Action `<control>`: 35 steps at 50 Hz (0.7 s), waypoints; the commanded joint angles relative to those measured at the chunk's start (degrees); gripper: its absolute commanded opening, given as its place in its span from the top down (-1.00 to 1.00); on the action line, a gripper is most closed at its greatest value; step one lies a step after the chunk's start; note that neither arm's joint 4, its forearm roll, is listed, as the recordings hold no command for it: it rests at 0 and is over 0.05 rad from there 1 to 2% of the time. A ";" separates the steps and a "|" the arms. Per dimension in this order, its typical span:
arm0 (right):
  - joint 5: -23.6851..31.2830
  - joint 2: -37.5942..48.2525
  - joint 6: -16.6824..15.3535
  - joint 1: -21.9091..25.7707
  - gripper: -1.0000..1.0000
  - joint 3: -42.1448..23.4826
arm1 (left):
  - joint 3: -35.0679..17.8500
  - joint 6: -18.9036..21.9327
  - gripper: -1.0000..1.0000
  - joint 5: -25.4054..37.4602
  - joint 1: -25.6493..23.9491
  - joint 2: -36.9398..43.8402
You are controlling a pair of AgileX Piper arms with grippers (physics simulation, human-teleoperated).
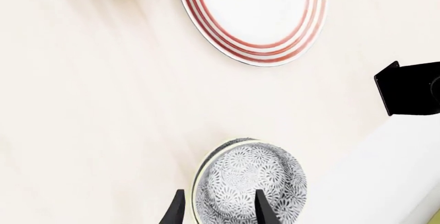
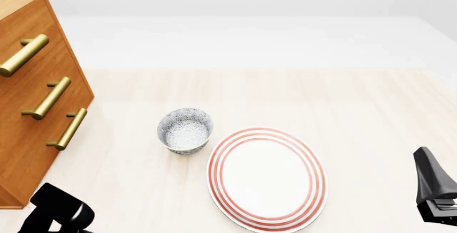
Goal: Stack the bowl in the middle on the bowl at the back.
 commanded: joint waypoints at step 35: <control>-0.18 -0.01 -0.34 0.06 -1.00 0.05 | -23.46 12.63 -1.00 20.27 21.15 -22.41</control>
